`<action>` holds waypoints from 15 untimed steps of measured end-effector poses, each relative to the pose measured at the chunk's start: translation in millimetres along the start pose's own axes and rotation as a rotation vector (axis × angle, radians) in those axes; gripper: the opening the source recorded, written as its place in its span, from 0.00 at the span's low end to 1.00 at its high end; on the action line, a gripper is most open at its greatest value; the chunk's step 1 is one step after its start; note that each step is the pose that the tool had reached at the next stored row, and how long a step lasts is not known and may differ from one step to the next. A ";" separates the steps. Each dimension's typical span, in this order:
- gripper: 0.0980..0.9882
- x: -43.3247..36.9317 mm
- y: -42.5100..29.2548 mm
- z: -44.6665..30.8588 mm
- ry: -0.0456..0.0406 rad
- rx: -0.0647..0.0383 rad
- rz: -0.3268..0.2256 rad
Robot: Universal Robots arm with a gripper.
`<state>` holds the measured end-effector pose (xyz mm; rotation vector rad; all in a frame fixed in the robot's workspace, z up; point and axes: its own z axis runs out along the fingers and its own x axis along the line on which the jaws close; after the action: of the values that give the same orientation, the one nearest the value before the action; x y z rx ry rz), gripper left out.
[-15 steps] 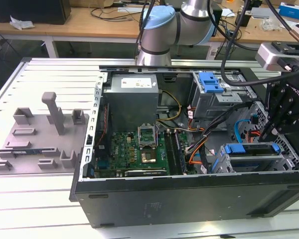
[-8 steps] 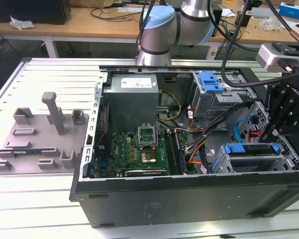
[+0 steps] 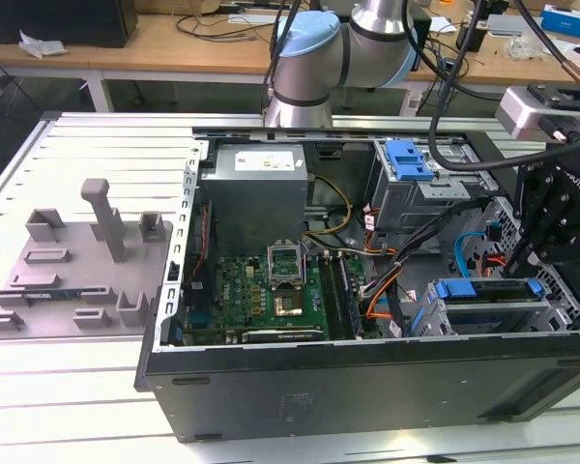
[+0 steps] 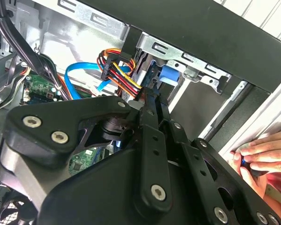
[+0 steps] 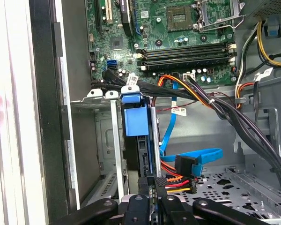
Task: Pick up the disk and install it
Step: 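Insert the first disk wire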
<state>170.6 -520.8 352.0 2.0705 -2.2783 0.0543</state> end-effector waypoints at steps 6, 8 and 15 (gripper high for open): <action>0.07 0.0 0.0 0.3 -0.0002 0.000 0.000; 0.07 0.0 0.0 0.3 -0.0001 0.000 0.000; 0.07 -4.7 0.5 0.1 0.0051 0.000 0.000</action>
<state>170.6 -516.1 351.6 2.0678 -2.2759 0.0601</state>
